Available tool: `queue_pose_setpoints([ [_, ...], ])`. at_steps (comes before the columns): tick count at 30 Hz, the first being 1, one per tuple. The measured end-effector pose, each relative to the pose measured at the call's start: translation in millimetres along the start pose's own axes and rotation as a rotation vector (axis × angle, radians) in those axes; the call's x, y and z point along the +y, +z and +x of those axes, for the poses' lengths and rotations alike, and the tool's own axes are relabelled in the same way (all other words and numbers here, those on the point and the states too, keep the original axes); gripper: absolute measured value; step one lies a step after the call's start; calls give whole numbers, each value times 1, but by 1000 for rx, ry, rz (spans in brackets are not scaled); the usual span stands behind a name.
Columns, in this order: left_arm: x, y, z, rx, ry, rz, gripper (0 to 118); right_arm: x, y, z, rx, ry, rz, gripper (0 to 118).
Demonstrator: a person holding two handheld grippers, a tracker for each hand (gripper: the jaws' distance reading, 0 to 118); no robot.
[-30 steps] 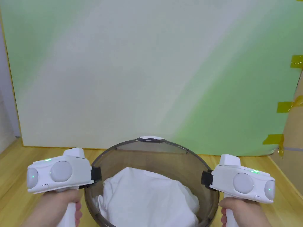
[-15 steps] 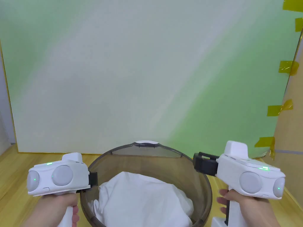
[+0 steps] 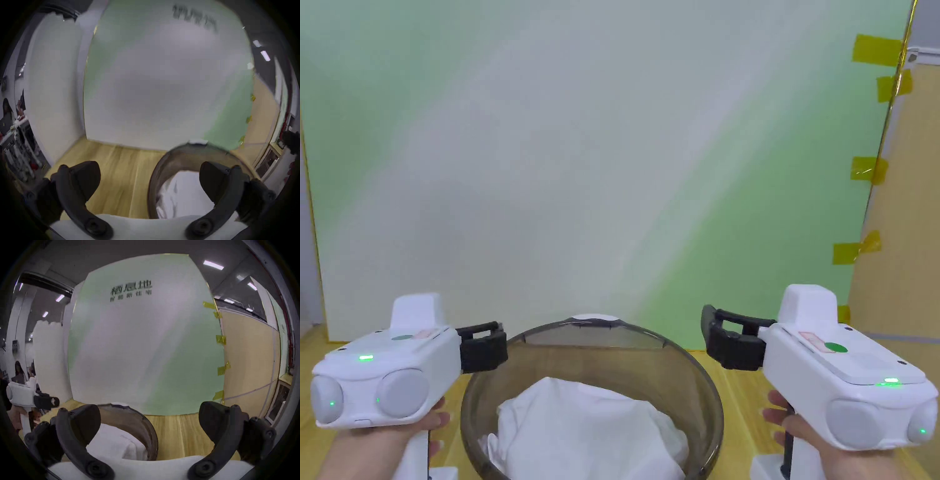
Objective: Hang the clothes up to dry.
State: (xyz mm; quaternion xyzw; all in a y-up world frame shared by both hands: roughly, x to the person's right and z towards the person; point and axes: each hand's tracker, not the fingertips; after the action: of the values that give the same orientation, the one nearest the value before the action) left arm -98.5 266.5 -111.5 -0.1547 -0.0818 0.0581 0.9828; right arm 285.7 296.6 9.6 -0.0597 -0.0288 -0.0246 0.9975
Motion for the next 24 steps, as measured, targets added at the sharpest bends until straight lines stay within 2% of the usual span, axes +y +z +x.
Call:
queue_pose_setpoints([
  [4,3,63,5,-65,-56,211,114,2,29,-12,-6,1,38,118],
  [7,-8,88,15,-49,-127,248,114,-10,42,-25,-29,47,36,118],
  [9,-18,93,21,-31,-155,251,109,-17,49,-31,-57,30,28,117],
  [10,-22,97,24,-36,-163,233,97,-20,53,-32,-49,5,21,113],
  [11,-26,101,24,-67,-162,217,59,-23,56,-34,-52,-4,18,104],
  [12,-30,100,27,-89,-151,180,29,-27,59,-38,-65,-10,24,87],
  [13,-35,99,29,-51,-164,131,7,-29,63,-41,-65,5,30,61],
  [14,-40,100,31,-10,-169,122,5,-31,65,-43,-63,25,33,17],
  [15,-46,104,31,35,-157,135,4,-34,67,-47,-72,36,36,5],
  [17,-50,112,32,-26,-126,148,2,-40,72,-50,-83,49,40,5],
  [20,-54,121,35,-16,-139,140,2,-47,74,-50,17,-6,-14,3],
  [22,-56,124,36,-21,-155,142,2,-49,76,-54,-19,14,-23,2],
  [24,-57,130,32,-17,-159,152,2,-48,78,-56,-10,19,-21,2],
])
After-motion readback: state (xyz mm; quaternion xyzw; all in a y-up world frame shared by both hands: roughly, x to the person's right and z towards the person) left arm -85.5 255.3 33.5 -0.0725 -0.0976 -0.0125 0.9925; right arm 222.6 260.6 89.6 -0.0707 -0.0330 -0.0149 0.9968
